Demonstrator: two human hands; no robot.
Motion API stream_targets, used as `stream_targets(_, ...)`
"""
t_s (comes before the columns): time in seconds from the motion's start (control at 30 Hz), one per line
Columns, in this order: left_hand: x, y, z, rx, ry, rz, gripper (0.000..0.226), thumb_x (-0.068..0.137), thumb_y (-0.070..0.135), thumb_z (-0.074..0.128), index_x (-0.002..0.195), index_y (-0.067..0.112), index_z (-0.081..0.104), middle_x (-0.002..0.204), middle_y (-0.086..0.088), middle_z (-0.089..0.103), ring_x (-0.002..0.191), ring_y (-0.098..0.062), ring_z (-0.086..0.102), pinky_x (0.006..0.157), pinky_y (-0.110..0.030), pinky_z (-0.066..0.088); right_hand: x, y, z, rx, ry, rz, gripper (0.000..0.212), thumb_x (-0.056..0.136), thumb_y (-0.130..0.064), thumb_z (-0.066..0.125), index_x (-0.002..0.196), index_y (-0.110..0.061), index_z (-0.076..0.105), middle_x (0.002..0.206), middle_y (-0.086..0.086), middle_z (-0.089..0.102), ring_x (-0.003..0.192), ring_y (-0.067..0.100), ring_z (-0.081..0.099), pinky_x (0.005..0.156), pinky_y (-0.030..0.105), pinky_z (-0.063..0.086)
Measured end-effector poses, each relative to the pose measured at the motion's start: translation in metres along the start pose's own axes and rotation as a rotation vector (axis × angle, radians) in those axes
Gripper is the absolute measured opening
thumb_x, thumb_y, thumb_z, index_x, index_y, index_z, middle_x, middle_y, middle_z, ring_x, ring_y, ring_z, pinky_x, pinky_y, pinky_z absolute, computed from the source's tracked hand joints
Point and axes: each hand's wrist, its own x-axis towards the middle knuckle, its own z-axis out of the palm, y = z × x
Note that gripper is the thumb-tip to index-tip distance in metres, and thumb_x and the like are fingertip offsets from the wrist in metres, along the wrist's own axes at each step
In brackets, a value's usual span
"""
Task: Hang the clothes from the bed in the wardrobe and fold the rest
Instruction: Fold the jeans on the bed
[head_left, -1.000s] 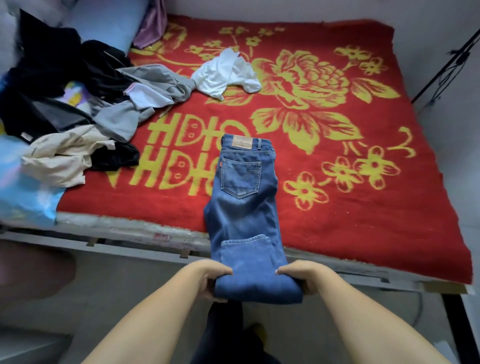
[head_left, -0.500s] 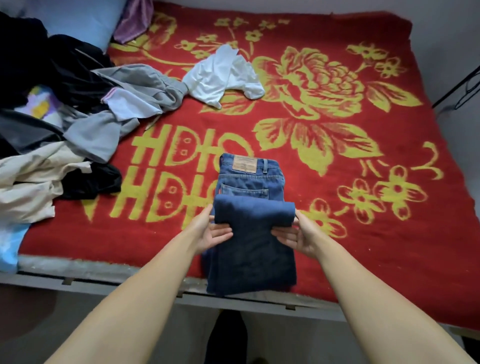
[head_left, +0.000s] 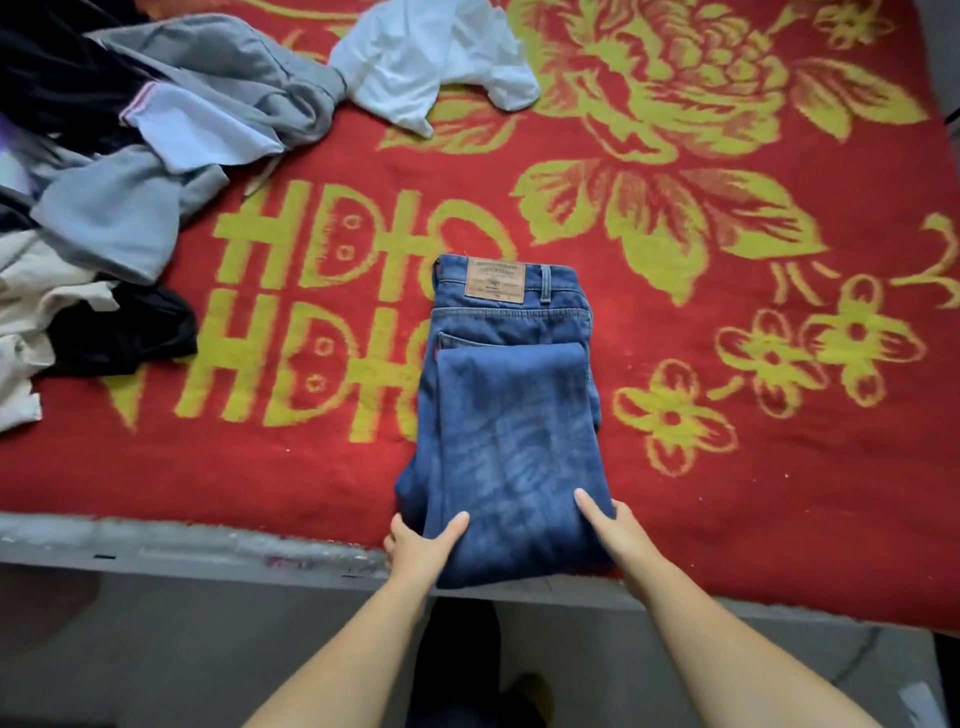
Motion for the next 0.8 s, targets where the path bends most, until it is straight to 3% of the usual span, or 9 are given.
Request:
stream_targets(0.07, 0.007, -0.002, 0.004, -0.106, -0.034, -0.019, 0.106, 0.066, 0.044, 0.083, 0.143, 0.003, 0.021, 0.142, -0.015, 0.04, 0.128, -0.03, 0.045, 0.108, -0.042, 0.037, 0.002, -0.004, 0.0, 0.02, 0.002, -0.003, 0.086, 0.056, -0.071, 0.072, 0.12, -0.015, 0.058, 0.109, 0.003, 0.069, 0.095, 0.02, 0.068, 0.087, 0.037, 0.054)
stream_targets(0.2, 0.001, -0.011, 0.0, -0.127, -0.128, -0.008, 0.115, 0.038, 0.063, 0.079, 0.129, 0.0, 0.046, 0.124, -0.014, 0.06, 0.108, -0.027, 0.062, 0.094, -0.041, 0.051, -0.022, -0.021, -0.002, -0.099, -0.076, 0.052, 0.042, 0.085, -0.046, 0.065, 0.109, -0.011, 0.064, 0.098, 0.004, 0.07, 0.09, 0.02, 0.066, 0.076, 0.03, 0.052)
stream_targets(0.3, -0.016, -0.018, -0.016, -0.03, -0.265, -0.055, 0.082, 0.061, 0.054, 0.081, 0.119, 0.001, 0.058, 0.111, -0.016, 0.067, 0.094, -0.028, 0.066, 0.074, -0.035, 0.056, -0.04, -0.014, -0.01, -0.178, -0.131, 0.106, 0.059, 0.073, -0.055, 0.071, 0.11, -0.009, 0.065, 0.103, 0.007, 0.071, 0.094, 0.025, 0.067, 0.09, 0.038, 0.052)
stream_targets(0.37, -0.036, -0.026, -0.028, 0.018, -0.355, -0.142, 0.078, 0.061, 0.051, 0.083, 0.118, 0.004, 0.059, 0.108, -0.015, 0.068, 0.095, -0.029, 0.067, 0.081, -0.04, 0.056, -0.057, 0.001, -0.018, -0.244, -0.171, 0.161, 0.067, 0.065, -0.059, 0.073, 0.111, -0.012, 0.065, 0.105, 0.006, 0.071, 0.095, 0.026, 0.068, 0.092, 0.041, 0.053)
stream_targets(0.43, -0.052, -0.039, -0.035, 0.092, -0.411, -0.204, 0.072, 0.066, 0.049, 0.081, 0.12, 0.007, 0.058, 0.111, -0.014, 0.068, 0.1, -0.029, 0.066, 0.092, -0.043, 0.052, -0.074, 0.018, -0.022, -0.282, -0.192, 0.228, 0.058, 0.071, -0.055, 0.073, 0.112, -0.015, 0.063, 0.107, 0.005, 0.07, 0.096, 0.025, 0.067, 0.092, 0.041, 0.053)
stream_targets(0.53, -0.09, -0.056, -0.043, 0.176, -0.448, -0.275, 0.065, 0.072, 0.046, 0.078, 0.12, 0.01, 0.057, 0.113, -0.014, 0.067, 0.104, -0.028, 0.065, 0.092, -0.039, 0.052, -0.11, 0.037, -0.031, -0.32, -0.246, 0.314, 0.055, 0.071, -0.054, 0.075, 0.112, -0.019, 0.063, 0.11, 0.003, 0.069, 0.1, 0.023, 0.067, 0.092, 0.039, 0.053)
stream_targets(0.63, -0.114, -0.046, -0.05, 0.189, -0.463, -0.239, 0.05, 0.075, 0.045, 0.076, 0.113, 0.016, 0.059, 0.106, -0.011, 0.07, 0.092, -0.025, 0.067, 0.078, -0.035, 0.056, -0.129, 0.029, -0.046, -0.313, -0.307, 0.313, 0.048, 0.08, -0.048, 0.071, 0.115, -0.017, 0.063, 0.108, 0.005, 0.071, 0.099, 0.022, 0.067, 0.083, 0.031, 0.055)
stream_targets(0.7, -0.117, -0.02, -0.057, 0.151, -0.472, -0.203, 0.036, 0.08, 0.043, 0.07, 0.102, 0.016, 0.062, 0.085, -0.007, 0.073, 0.071, -0.02, 0.069, 0.062, -0.03, 0.057, -0.129, 0.008, -0.054, -0.279, -0.279, 0.29, 0.042, 0.082, -0.046, 0.069, 0.11, -0.015, 0.064, 0.104, 0.008, 0.072, 0.095, 0.024, 0.068, 0.077, 0.03, 0.055)
stream_targets(0.8, -0.111, 0.044, -0.078, -0.114, -0.424, -0.233, 0.036, 0.088, 0.038, 0.064, 0.086, 0.002, 0.059, 0.066, -0.014, 0.065, 0.062, -0.026, 0.063, 0.037, -0.03, 0.052, -0.126, -0.041, -0.063, -0.167, -0.243, 0.247, 0.029, 0.088, -0.043, 0.061, 0.09, -0.014, 0.061, 0.066, 0.005, 0.069, 0.057, 0.018, 0.065, 0.048, 0.021, 0.05)
